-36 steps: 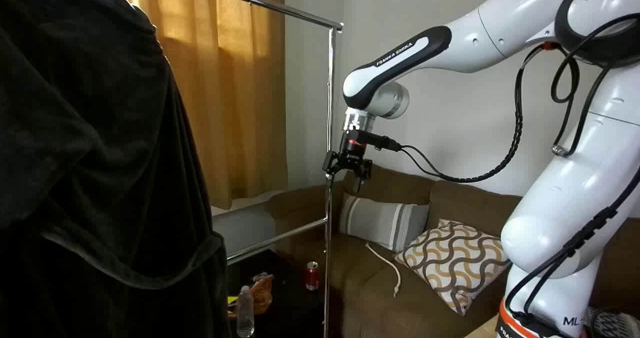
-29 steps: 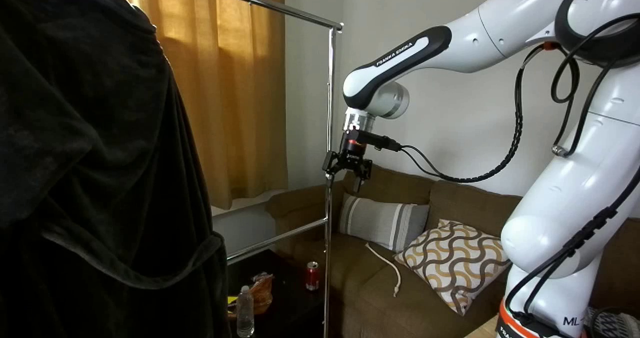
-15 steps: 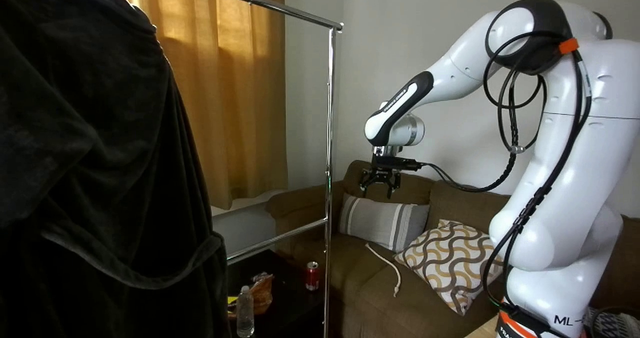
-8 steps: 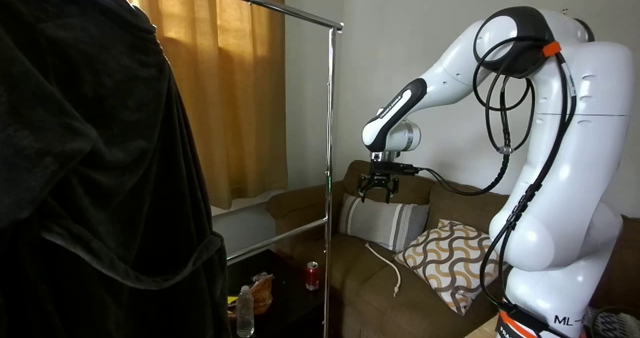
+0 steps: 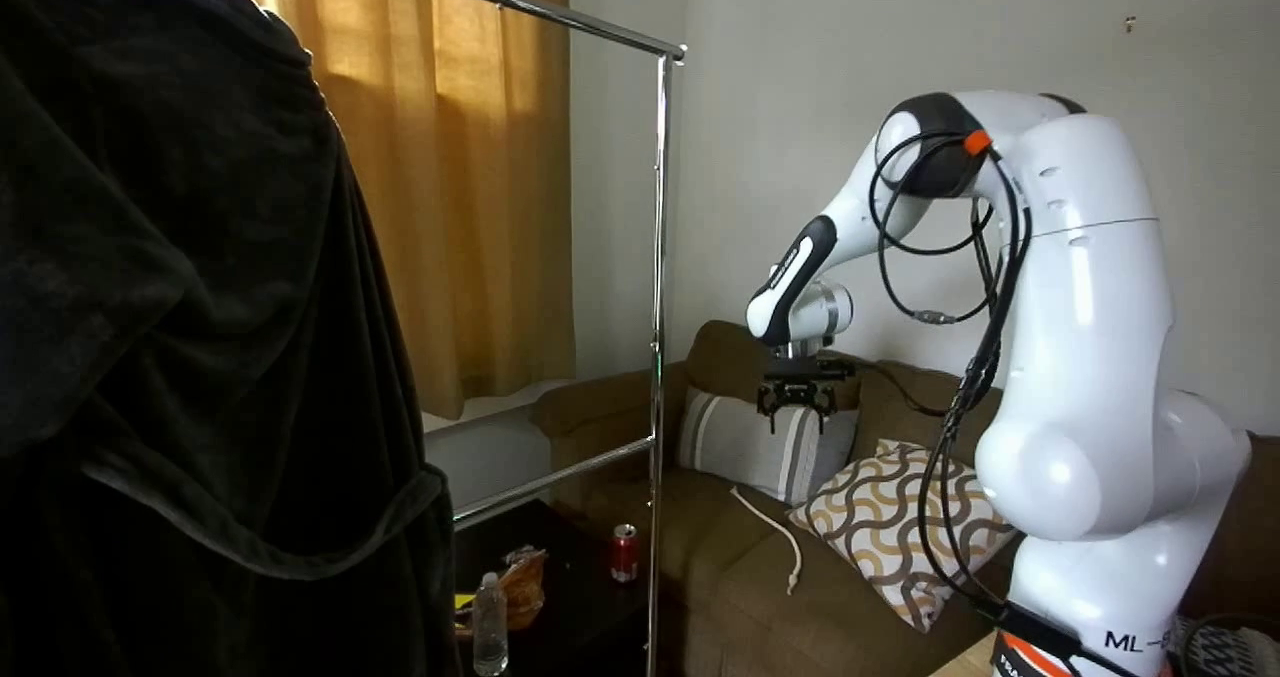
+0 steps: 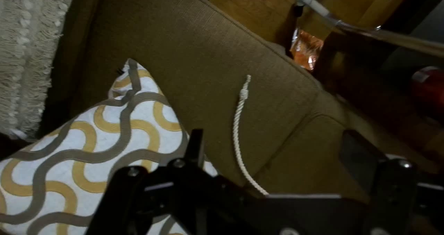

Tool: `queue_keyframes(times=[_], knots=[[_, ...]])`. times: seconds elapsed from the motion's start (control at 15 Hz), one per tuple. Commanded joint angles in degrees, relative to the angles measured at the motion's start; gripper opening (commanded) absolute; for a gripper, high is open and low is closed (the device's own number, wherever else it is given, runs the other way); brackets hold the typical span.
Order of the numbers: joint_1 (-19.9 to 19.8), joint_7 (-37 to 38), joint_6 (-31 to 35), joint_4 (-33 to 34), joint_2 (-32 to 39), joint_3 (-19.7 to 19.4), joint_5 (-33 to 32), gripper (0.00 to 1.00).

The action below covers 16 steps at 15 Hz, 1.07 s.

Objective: Pick up the white rope and hang it on the bottom rail

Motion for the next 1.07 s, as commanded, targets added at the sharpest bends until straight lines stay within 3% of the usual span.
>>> queue_keyframes(times=[0.0, 0.47, 0.53, 0.73, 1.0], knots=[[1.67, 6.95, 0.2, 9.68, 13.69, -4.68, -2.68, 1.0], [-1.52, 1.57, 5.55, 19.73, 31.12, -3.58, 4.0, 1.0], [0.97, 2.39, 4.1, 15.86, 26.7, -5.28, 3.11, 1.0], [0.5, 1.9, 5.25, 18.91, 31.03, -5.28, 4.59, 1.0], [0.41, 1.88, 5.24, 19.81, 31.35, -5.27, 4.74, 1.0]])
